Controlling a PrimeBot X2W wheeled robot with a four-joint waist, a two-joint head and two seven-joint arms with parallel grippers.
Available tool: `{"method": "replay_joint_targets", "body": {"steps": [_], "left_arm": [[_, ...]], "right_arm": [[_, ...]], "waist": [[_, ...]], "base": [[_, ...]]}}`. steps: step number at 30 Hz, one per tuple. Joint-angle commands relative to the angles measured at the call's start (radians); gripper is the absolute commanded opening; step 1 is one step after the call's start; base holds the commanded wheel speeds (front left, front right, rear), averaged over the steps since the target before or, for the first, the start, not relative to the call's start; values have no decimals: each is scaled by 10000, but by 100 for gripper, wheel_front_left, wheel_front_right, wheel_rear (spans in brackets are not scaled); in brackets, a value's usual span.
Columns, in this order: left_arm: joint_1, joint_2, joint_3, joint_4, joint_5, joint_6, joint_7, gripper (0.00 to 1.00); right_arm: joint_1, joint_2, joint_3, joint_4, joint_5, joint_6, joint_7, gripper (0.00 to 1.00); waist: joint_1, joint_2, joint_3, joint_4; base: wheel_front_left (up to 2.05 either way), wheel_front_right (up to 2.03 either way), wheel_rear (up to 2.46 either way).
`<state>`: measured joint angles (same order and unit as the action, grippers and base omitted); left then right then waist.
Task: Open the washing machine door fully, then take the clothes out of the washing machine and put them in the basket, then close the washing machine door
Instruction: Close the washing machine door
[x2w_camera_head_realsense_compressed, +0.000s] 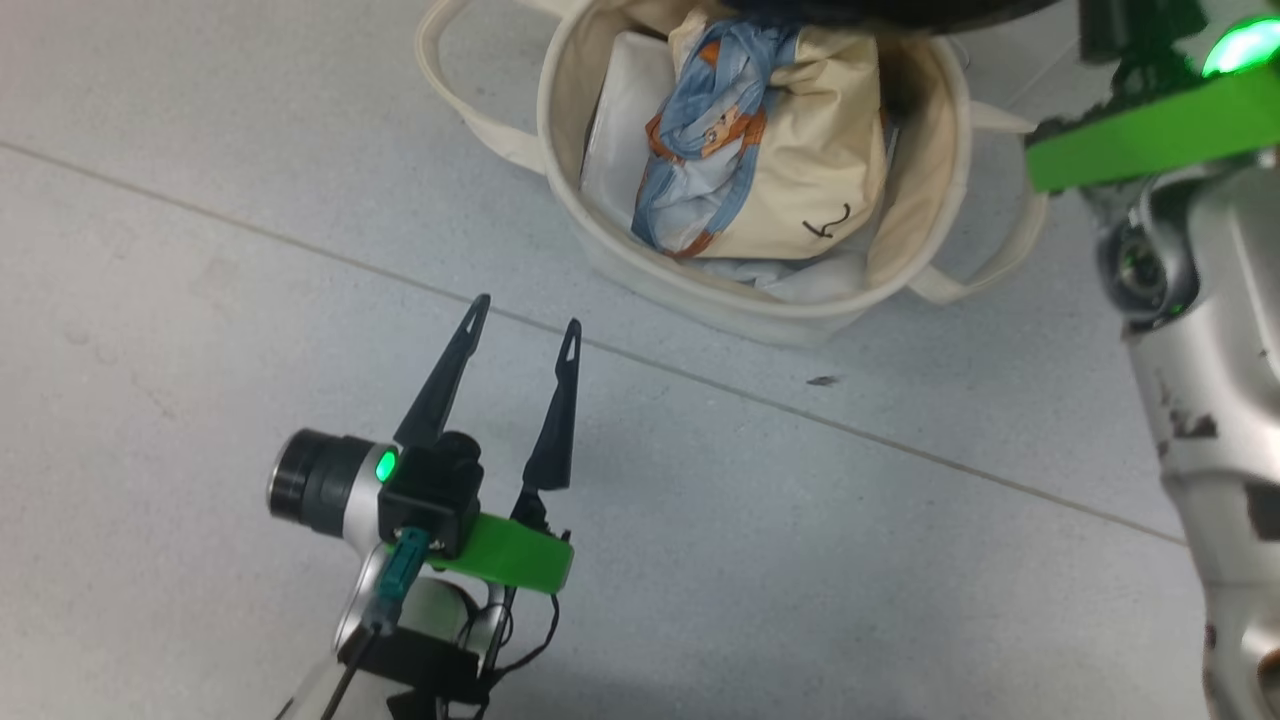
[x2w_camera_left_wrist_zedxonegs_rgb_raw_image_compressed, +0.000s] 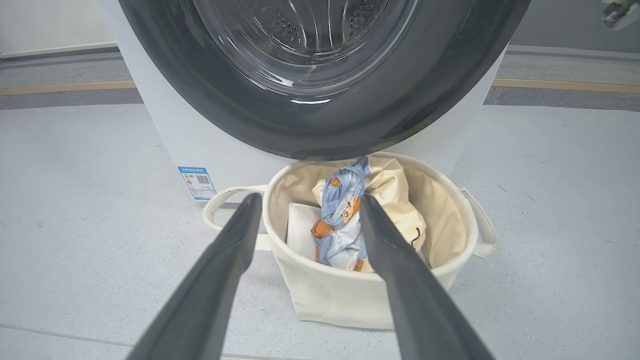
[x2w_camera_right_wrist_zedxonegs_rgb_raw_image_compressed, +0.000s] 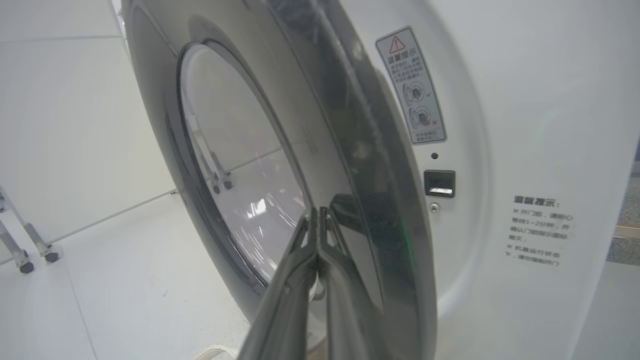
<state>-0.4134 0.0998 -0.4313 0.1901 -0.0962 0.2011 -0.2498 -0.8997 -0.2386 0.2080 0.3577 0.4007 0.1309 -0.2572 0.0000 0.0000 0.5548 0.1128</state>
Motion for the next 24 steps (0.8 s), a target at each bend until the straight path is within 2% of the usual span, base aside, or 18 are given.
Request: {"method": "replay_joint_targets", "body": {"steps": [1,9,15,19,24], "left_arm": [[-146,85,333,-294,107,16,-120,100],[-615,-119,206,-455,136,50,-120,100],[-847,-255,78,-543,146,129,-120,100],[-866,-297,57,-509,141,183,-120,100],[-743,-266,133,-415,116,165,-120,100]], "right_arm": [[-347,-2,-34,-189,14,-2,-46,0],[-1897,-125,-1234,805,-185,-2,-46,0],[-2676,-94,-1915,986,-367,-2,-46,0],[-2719,-15,-1983,825,-499,-2,-46,0],[-2049,187,-1678,525,-494,-2,-46,0]], "waist": [[0,0,200,101],[0,0,939,500],[0,0,1285,715],[0,0,1236,735],[0,0,736,515]], "base": [[0,0,0],[0,0,0],[0,0,0],[0,0,0],[0,0,0]]}}
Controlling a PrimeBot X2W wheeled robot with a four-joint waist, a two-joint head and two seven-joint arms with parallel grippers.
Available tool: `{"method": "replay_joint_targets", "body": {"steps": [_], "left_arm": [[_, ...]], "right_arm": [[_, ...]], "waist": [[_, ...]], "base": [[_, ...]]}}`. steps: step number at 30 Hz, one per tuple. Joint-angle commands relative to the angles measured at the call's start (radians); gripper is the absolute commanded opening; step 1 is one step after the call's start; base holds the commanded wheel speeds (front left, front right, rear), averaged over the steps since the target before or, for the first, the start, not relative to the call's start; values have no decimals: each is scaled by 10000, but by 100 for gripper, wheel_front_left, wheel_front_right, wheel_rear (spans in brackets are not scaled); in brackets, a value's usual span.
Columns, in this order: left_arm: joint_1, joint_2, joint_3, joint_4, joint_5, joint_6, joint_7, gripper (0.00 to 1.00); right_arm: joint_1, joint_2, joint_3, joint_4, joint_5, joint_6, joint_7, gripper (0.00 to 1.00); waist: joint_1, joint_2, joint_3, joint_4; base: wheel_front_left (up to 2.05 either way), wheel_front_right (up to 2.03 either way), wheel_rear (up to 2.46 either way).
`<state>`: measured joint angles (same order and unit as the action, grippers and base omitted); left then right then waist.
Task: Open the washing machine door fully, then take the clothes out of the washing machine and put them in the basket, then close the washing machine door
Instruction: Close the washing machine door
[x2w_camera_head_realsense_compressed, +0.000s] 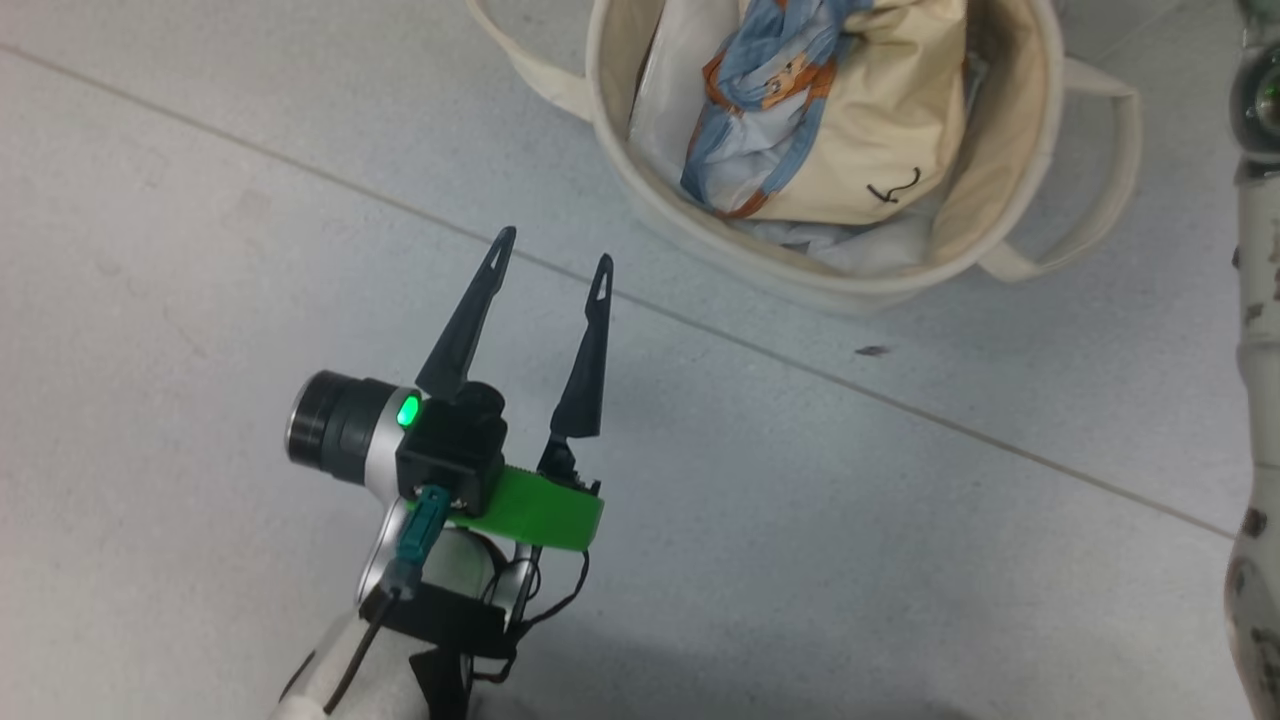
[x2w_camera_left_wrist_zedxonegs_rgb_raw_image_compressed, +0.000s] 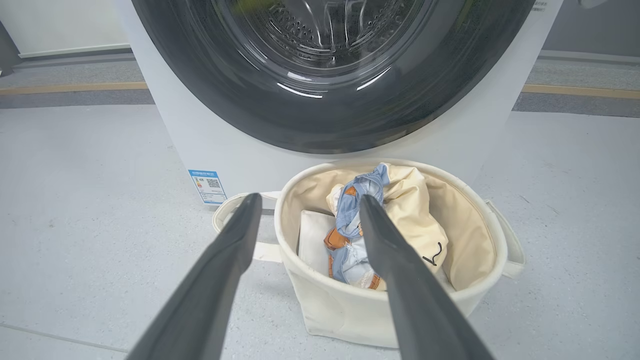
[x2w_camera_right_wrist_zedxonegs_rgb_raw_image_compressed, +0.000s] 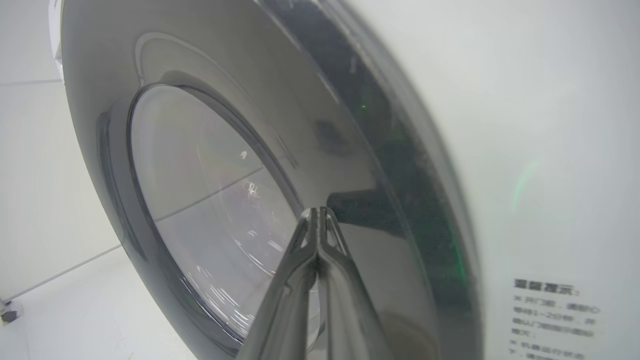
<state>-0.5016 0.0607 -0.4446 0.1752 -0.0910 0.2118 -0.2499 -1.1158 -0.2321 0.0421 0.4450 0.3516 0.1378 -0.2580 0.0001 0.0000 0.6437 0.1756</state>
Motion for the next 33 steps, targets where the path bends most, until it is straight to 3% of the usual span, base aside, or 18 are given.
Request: {"method": "replay_joint_targets", "body": {"steps": [1,10,21,23,24,33], "left_arm": [[183,155,292,-242,57,44,-118,100],[892,584,739,22,-138,-55,-118,100],[2079,1041,1369,98,-465,-175,-118,100],[2320,1132,1492,79,-515,-189,-118,100],[2436,1177,1552,66,-534,-189,-118,100],[3157,1407,1904,-141,-632,-237,-118,100]], "right_arm": [[316,164,63,-445,8,-71,-38,0],[2891,607,1022,-2079,201,-71,-38,0],[6097,1202,1182,-4309,-612,-71,-38,0],[6600,1400,901,-4509,-509,-71,-38,41],[6803,1479,720,-4563,-465,-71,-38,100],[8250,1777,-206,-4509,-1119,-71,-38,100]], "waist": [[-1,0,-292,-195],[-1,0,-1790,-1252],[-1,0,-3531,-2338],[-1,0,-3781,-2539],[-1,0,-3881,-2640],[-1,0,-4601,-3078]], "base": [[0,0,0],[0,0,0],[0,0,0],[0,0,0],[0,0,0],[0,0,0]]}}
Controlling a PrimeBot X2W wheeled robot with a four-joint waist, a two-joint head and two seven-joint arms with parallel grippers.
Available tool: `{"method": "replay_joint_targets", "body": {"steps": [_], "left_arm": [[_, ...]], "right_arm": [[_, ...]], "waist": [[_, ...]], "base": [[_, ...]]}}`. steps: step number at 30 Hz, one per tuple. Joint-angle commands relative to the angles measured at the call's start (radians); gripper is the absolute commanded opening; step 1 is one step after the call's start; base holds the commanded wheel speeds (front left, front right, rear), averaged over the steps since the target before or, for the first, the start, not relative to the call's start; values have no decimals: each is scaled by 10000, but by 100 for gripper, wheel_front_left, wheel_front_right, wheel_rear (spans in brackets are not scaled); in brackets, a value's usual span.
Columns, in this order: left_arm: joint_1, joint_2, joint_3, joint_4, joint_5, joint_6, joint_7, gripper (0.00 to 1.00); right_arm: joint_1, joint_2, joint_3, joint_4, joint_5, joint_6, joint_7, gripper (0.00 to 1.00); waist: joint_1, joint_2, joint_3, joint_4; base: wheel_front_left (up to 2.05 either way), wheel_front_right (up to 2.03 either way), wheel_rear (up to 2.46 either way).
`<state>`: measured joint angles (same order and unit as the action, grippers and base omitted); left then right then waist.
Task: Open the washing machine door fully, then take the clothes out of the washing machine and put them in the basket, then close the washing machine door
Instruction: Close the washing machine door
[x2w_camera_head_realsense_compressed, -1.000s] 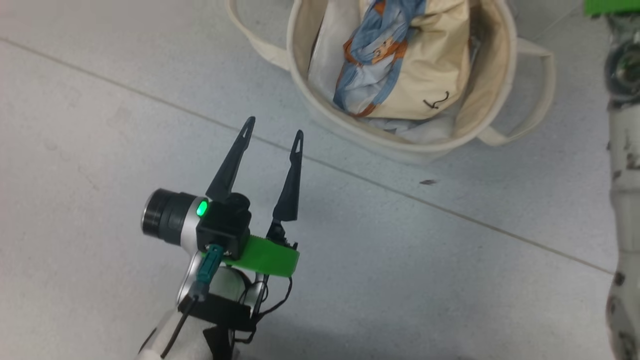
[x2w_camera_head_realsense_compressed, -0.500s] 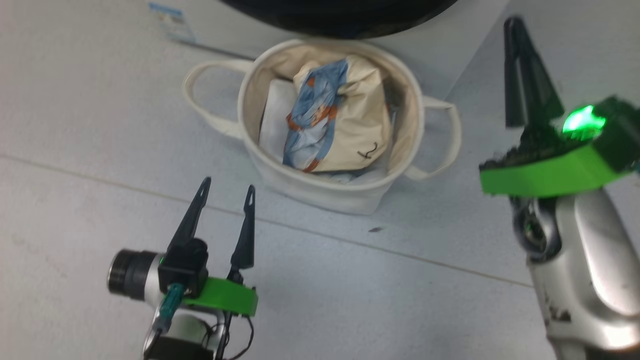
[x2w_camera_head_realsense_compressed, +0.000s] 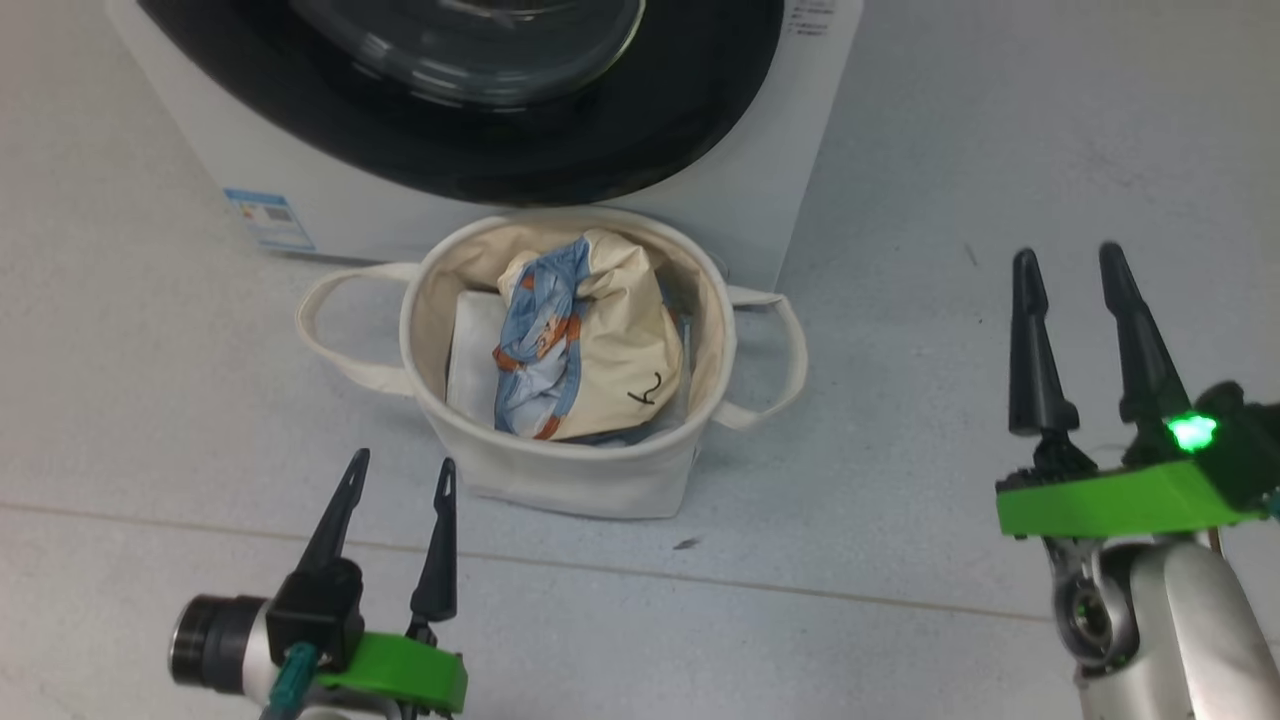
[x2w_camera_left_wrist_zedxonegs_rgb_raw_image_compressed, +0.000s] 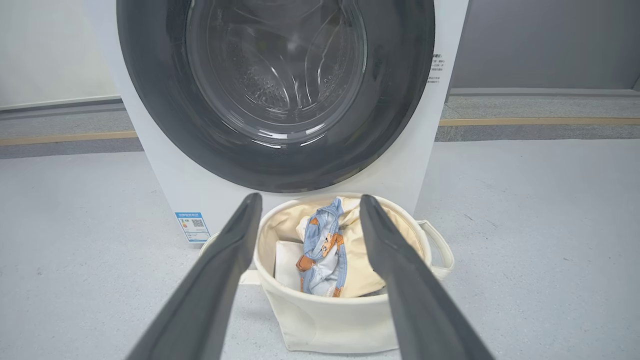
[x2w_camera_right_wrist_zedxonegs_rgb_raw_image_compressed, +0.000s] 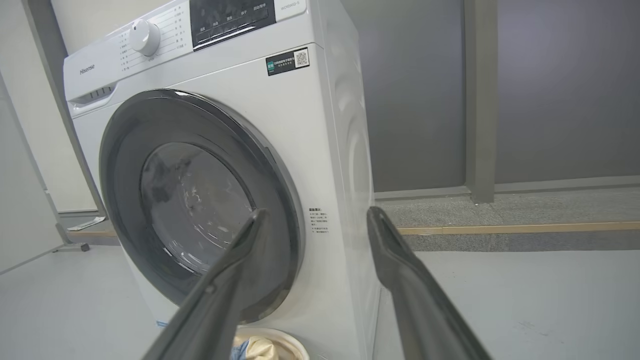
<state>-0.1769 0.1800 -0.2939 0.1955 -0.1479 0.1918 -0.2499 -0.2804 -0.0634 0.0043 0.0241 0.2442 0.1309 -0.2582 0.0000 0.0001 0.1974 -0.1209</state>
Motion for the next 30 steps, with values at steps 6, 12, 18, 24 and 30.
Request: {"method": "replay_joint_targets", "body": {"steps": [6,12,18,24,30], "left_arm": [[292,232,545,-711,-38,-101,-118,100],[718,235,704,-999,128,-143,-118,100],[948,116,983,-1324,339,-31,-118,100],[1089,-1,1134,-1443,463,-124,-118,100],[1315,-214,1350,-1370,488,-224,-118,100]], "right_arm": [[606,126,-150,54,24,-2,-36,100],[905,129,-20,1021,3,-2,-36,100],[937,130,85,1662,-24,-2,-36,100],[972,130,212,2112,-33,-2,-36,100],[1207,131,237,2021,-228,-2,-36,100]], "waist": [[0,-1,-487,-166],[0,-1,-708,-188],[0,-1,-823,-178],[0,-1,-935,-115],[0,-1,-1278,6]], "base": [[0,0,0],[0,0,0],[0,0,0],[0,0,0],[0,0,0]]}}
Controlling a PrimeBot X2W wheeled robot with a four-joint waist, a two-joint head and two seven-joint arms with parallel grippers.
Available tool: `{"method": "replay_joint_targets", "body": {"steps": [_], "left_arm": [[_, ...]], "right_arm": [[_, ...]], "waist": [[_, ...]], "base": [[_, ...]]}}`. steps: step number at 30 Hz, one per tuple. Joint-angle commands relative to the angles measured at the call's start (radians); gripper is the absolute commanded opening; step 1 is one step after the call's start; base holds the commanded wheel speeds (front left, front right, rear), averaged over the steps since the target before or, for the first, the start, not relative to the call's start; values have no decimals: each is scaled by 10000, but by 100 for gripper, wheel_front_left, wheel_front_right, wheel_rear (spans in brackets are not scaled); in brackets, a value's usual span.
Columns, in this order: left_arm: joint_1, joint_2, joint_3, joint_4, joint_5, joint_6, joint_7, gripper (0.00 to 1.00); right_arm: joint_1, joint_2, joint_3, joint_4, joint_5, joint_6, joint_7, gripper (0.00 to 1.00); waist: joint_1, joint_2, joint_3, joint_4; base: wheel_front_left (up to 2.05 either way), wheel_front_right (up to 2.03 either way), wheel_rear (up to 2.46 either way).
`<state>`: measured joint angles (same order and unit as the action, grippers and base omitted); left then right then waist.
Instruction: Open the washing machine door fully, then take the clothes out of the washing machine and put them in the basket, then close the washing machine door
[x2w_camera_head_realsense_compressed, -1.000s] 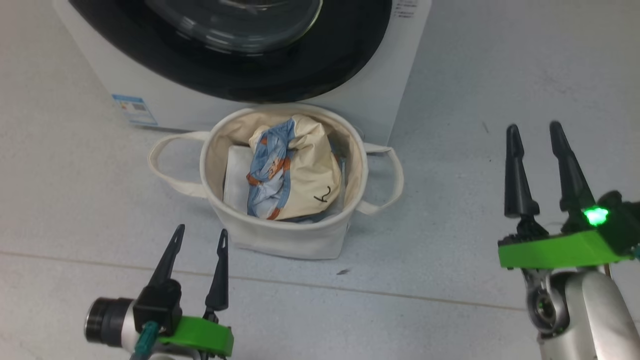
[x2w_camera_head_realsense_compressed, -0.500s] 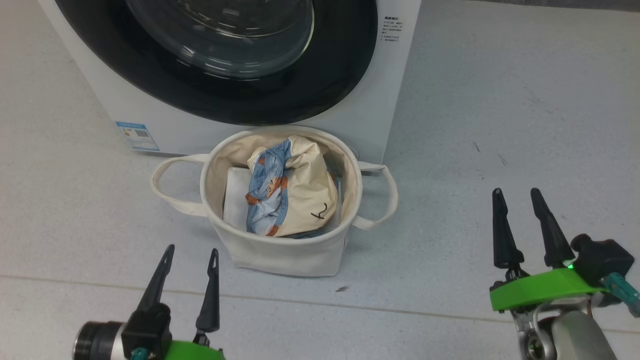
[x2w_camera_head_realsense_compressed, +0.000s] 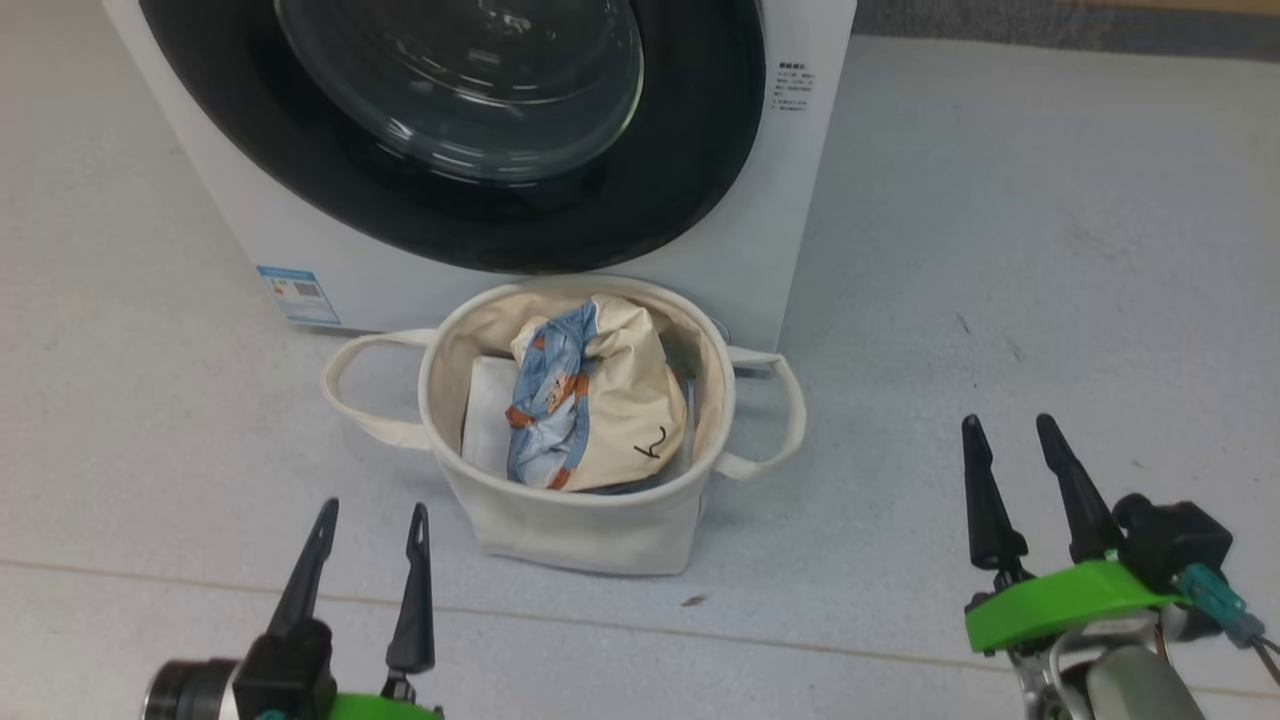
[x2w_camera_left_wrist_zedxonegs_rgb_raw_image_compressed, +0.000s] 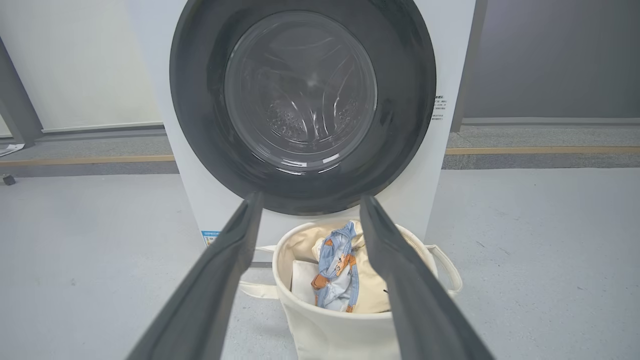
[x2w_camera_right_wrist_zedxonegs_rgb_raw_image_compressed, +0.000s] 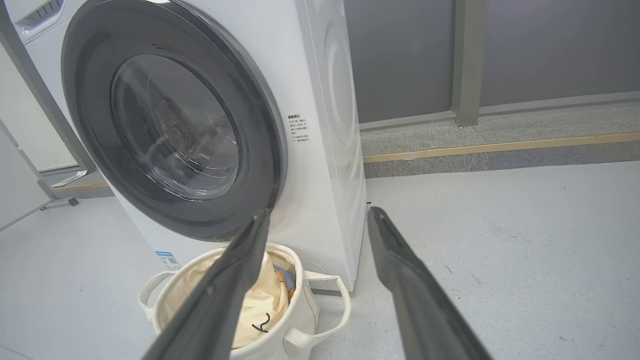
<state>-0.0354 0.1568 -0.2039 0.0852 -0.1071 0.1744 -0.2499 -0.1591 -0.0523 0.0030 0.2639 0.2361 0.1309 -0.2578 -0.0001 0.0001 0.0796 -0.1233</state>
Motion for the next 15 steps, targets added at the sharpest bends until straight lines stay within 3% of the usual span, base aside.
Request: {"method": "replay_joint_targets", "body": {"steps": [1,15], "left_arm": [[-56,-9,474,-235,75,-76,-118,100],[256,-191,744,46,173,-309,-118,100]], "right_arm": [[38,20,256,-400,-195,-2,-40,100],[266,20,353,-541,-383,-2,-40,100]], "waist": [[1,-1,-138,31],[1,-1,-405,23]], "base": [[0,0,0],[0,0,0]]}}
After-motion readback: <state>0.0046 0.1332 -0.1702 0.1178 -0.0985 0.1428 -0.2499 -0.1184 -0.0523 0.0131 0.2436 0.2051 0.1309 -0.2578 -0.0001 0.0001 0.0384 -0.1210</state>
